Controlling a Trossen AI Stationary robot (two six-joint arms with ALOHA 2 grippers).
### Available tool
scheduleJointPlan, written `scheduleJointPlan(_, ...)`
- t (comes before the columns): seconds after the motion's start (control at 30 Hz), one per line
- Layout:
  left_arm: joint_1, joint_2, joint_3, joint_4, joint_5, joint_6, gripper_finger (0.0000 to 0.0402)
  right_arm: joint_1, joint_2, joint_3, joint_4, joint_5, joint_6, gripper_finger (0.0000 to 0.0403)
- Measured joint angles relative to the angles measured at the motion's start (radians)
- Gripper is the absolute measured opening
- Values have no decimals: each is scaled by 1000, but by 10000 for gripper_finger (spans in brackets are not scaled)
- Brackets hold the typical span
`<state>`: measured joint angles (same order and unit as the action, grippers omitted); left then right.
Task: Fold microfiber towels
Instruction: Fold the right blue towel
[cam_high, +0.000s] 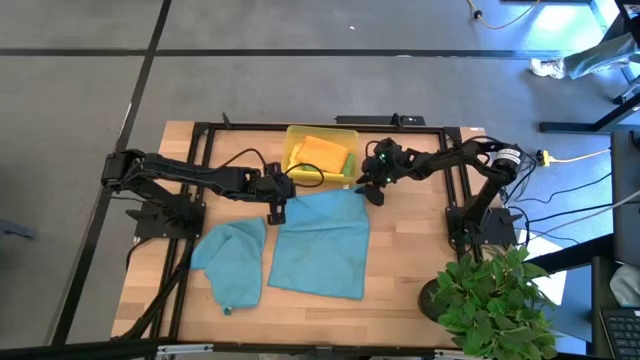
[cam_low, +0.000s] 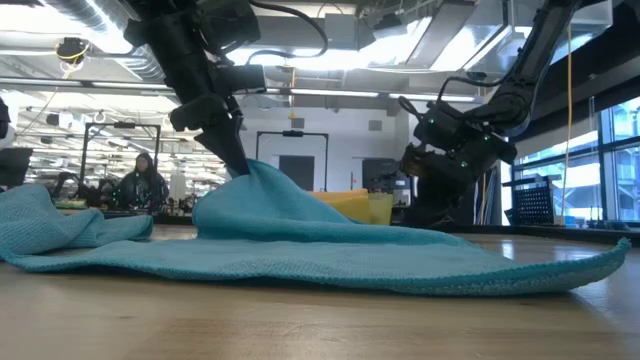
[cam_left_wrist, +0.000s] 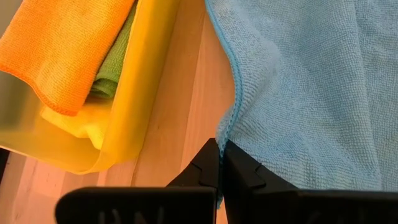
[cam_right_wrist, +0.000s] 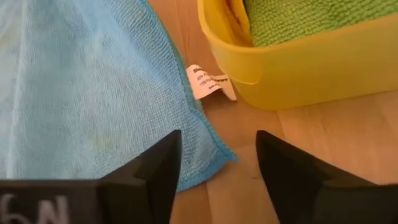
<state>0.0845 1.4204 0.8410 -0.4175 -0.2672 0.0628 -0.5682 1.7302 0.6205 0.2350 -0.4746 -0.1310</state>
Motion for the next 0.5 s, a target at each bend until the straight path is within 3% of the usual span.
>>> scheduleJointPlan(0.33,0,0,0,1,-4,3,0,6,-1,-3,1,-48,-32,18)
scheduleJointPlan(0.5,-7,0,1,23,-9,3,0,10,-75,-3,-50,-58,-24,10)
